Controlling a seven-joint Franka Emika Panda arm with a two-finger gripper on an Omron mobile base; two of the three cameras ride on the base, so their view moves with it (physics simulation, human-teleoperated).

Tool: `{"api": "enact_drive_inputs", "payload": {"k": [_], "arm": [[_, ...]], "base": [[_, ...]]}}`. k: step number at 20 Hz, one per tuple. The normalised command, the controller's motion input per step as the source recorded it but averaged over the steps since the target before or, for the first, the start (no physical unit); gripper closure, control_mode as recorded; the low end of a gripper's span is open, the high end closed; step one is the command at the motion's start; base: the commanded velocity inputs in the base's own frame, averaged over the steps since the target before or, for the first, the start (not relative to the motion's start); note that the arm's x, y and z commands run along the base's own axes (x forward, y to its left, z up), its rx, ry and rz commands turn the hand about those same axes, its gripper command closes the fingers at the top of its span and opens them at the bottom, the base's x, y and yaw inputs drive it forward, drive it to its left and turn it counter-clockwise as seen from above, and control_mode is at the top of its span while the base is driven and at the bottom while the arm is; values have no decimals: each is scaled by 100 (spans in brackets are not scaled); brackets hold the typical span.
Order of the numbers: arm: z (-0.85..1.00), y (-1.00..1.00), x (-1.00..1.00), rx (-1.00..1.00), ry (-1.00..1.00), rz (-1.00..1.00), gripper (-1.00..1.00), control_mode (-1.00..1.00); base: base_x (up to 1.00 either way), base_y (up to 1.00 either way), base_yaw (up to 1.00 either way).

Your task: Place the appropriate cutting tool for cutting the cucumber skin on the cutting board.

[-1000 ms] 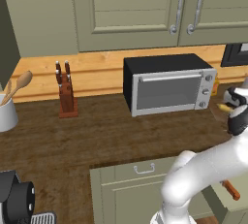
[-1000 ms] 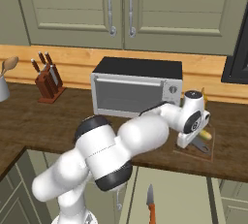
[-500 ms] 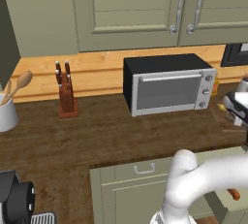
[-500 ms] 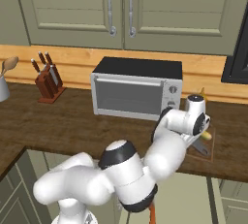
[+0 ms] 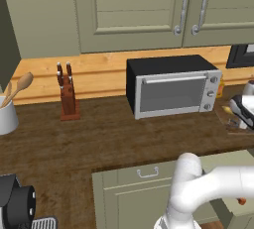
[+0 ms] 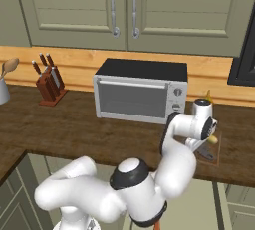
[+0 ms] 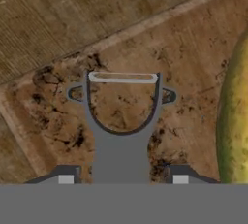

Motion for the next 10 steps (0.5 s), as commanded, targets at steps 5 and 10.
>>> {"api": "enact_drive_inputs", "payload": {"k": [5, 10], "arm": [[43, 0, -58, 1, -11, 3, -100, -100], [77, 2, -80, 0, -11, 6, -100, -100]], "base": [[0, 0, 0], [0, 0, 0]]}}
